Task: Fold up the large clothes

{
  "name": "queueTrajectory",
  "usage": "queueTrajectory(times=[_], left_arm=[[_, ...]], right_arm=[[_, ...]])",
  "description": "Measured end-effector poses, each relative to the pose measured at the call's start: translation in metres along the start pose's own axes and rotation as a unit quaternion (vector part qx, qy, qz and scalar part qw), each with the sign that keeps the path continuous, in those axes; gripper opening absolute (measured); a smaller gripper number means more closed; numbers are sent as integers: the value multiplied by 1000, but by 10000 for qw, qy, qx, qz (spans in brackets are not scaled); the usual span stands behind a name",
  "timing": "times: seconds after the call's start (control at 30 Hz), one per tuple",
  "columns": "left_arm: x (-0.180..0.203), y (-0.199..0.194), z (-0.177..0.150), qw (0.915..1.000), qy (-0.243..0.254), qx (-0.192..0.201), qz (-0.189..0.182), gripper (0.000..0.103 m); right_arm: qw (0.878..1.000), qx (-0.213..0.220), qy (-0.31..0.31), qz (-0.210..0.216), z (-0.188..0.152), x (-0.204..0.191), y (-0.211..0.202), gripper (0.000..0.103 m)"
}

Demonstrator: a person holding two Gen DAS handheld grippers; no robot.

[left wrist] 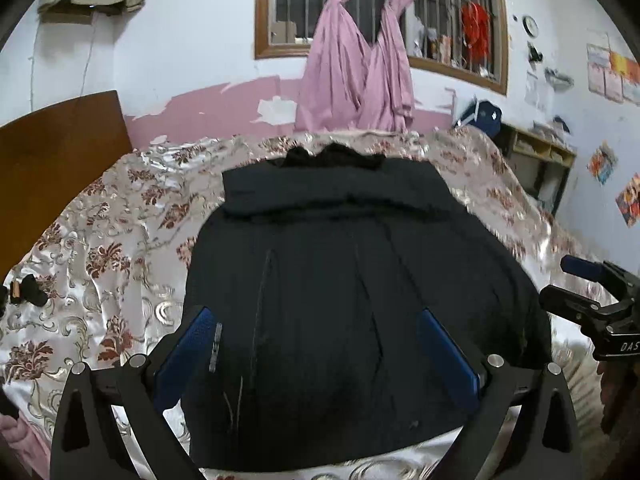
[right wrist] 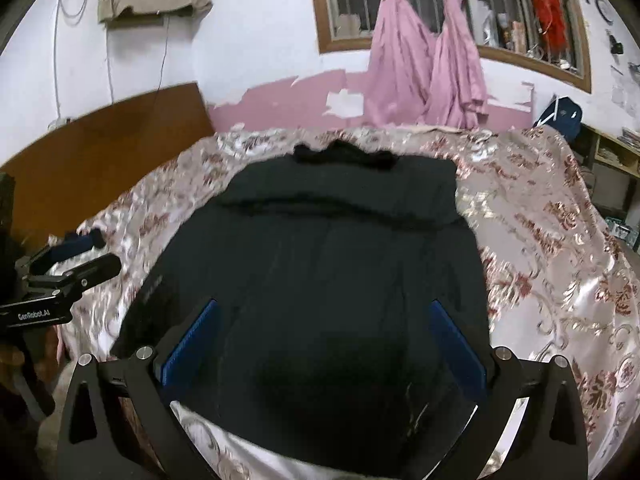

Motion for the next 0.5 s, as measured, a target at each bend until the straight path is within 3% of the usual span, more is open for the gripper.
queueTrajectory(times=[0.23, 0.5], left_arm=[[4, 11, -36, 9994, 176, -279, -66, 103], [10, 11, -78, 9974, 344, -620, -147, 103]], right_arm=[[9993, -358, -77, -86, -51, 1, 9, 101], [9972, -681, -133, -291, -81, 8, 15, 101]])
Point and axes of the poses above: each gripper's, at about its wrist camera, not at the fingertips, and y roughly the way its jaws point, x to its right, z to its top, the point moved 5 cm from there along y, roughly the way its jaws point, and after that the axes turned 10 degrees about y, right-handed, at the moved point
